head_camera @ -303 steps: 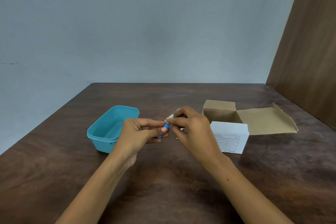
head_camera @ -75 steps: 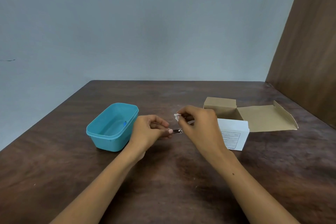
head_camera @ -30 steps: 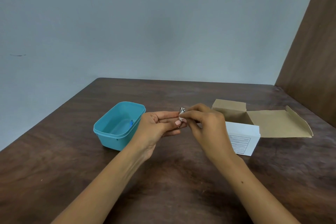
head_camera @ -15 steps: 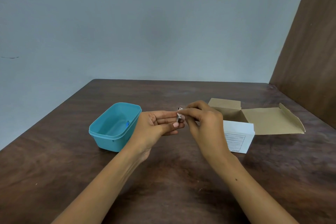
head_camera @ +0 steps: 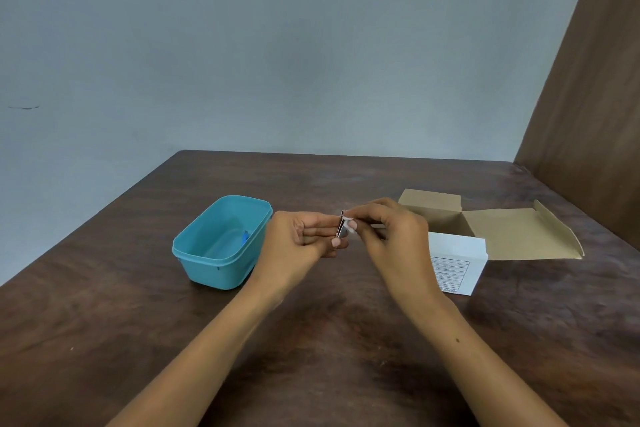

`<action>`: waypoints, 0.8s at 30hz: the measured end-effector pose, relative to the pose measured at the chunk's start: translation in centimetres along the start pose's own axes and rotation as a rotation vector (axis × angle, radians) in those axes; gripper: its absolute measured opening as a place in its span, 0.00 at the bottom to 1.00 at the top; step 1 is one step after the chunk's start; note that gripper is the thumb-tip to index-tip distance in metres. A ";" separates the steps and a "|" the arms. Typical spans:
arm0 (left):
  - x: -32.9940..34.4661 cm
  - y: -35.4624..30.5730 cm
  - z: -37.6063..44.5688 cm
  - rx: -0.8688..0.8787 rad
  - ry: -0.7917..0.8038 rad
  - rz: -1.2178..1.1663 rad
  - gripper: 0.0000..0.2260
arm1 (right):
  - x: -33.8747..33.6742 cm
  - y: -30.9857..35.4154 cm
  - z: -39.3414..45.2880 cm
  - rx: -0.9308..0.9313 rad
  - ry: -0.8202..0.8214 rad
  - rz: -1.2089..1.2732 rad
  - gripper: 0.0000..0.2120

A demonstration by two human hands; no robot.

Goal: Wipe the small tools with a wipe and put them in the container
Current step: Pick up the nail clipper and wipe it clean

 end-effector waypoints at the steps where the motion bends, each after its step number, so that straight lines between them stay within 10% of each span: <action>1: 0.0 0.0 0.0 0.000 -0.008 -0.008 0.12 | 0.1 0.1 0.0 -0.017 0.009 -0.024 0.09; 24: 0.0 0.8 -0.2 -0.124 -0.055 -0.294 0.12 | 0.4 1.4 -0.6 -0.167 0.104 -0.143 0.10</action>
Point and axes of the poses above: each hand's wrist, its own z-axis towards the middle knuckle, its own x-axis out of the palm, y = z × x, the point moved 7 cm from there along z, towards the middle knuckle, and after that the axes turned 11 degrees about x, right-handed, at the moved point
